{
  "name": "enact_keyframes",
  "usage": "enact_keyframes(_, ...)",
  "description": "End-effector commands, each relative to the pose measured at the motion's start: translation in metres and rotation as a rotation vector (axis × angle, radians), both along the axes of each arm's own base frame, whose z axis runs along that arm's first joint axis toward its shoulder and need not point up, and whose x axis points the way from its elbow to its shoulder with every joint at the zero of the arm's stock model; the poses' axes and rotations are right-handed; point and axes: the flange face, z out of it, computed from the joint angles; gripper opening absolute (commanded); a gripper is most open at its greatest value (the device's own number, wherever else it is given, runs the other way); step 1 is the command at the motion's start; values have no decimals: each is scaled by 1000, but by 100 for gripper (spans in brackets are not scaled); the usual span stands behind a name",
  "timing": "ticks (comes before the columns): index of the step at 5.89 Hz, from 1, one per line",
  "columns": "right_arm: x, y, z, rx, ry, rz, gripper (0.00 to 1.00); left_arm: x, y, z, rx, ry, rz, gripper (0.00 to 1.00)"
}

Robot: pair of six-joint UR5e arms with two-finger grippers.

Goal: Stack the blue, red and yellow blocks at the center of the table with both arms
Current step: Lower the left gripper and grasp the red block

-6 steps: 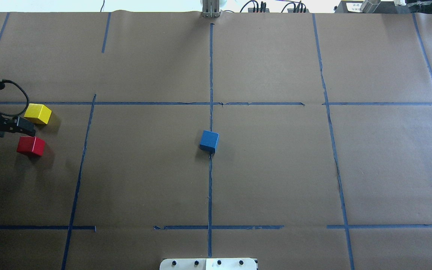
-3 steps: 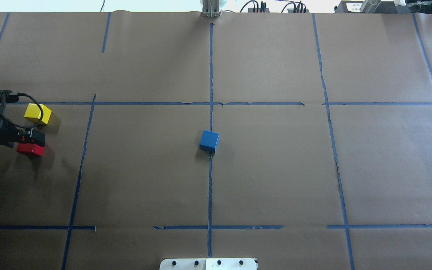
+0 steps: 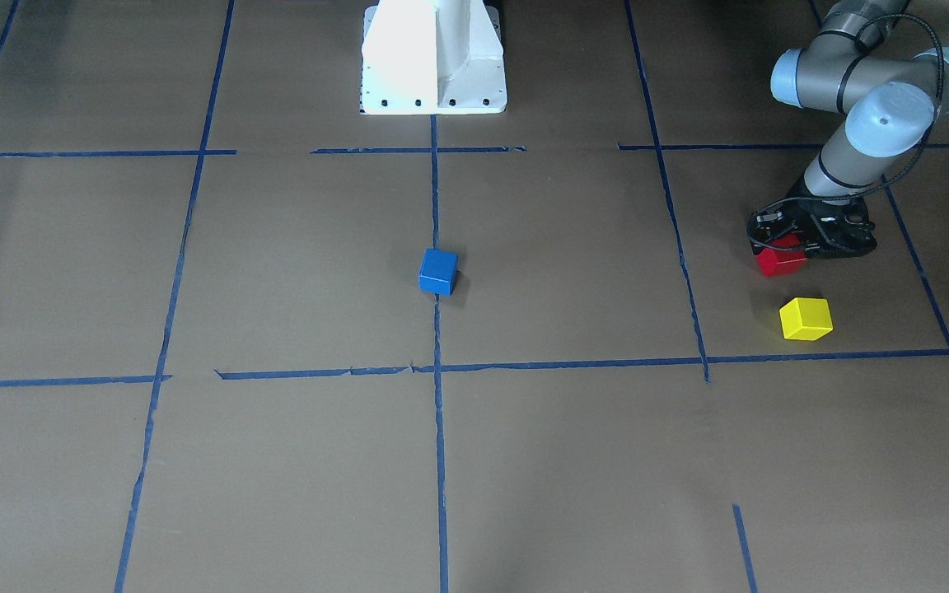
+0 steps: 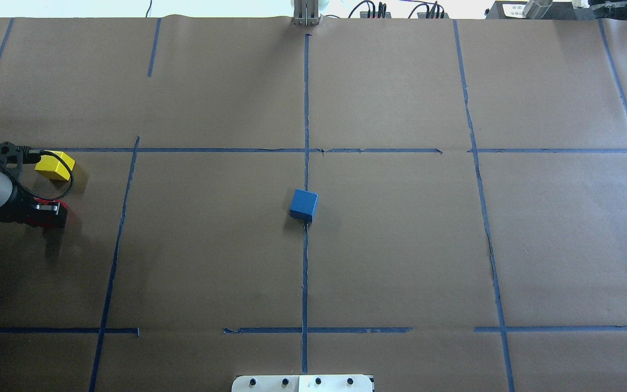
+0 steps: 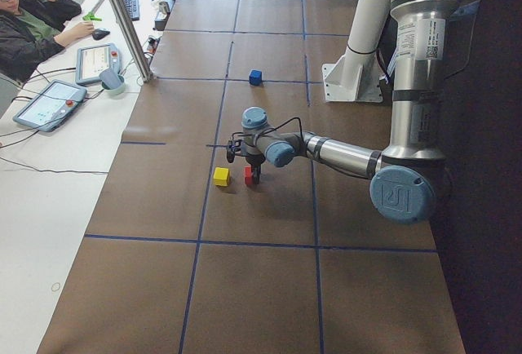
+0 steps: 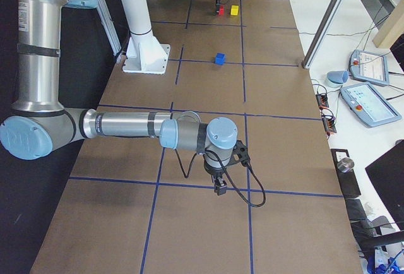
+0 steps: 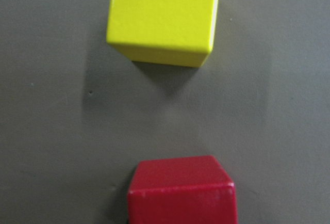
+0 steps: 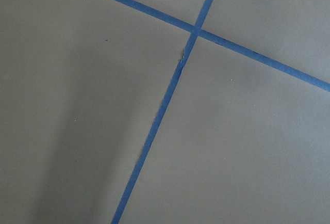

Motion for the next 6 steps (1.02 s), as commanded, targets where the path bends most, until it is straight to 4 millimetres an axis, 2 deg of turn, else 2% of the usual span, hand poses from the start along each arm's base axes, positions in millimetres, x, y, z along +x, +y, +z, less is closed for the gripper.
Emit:
enact_keyframes(1,0,0,0,0,0,0,100,-1,0,-36,55,42,3,2)
enact_keyframes(2,0,0,0,0,0,0,100,-4,3,-66,94,82,1,2)
enact_keyframes(3,0,0,0,0,0,0,100,7,-9,-105,136,129,-7,2)
enact_keyframes(4,1,0,0,-1,0,3,100,34,-37,-164,126,115,-8,2)
enact_keyframes(5,1,0,1,-3,0,4,100,74,-49,-235,108,100,26,2)
enact_keyframes(6,1,0,2,-9,0,6,100,123,-36,-281,124,123,94,2)
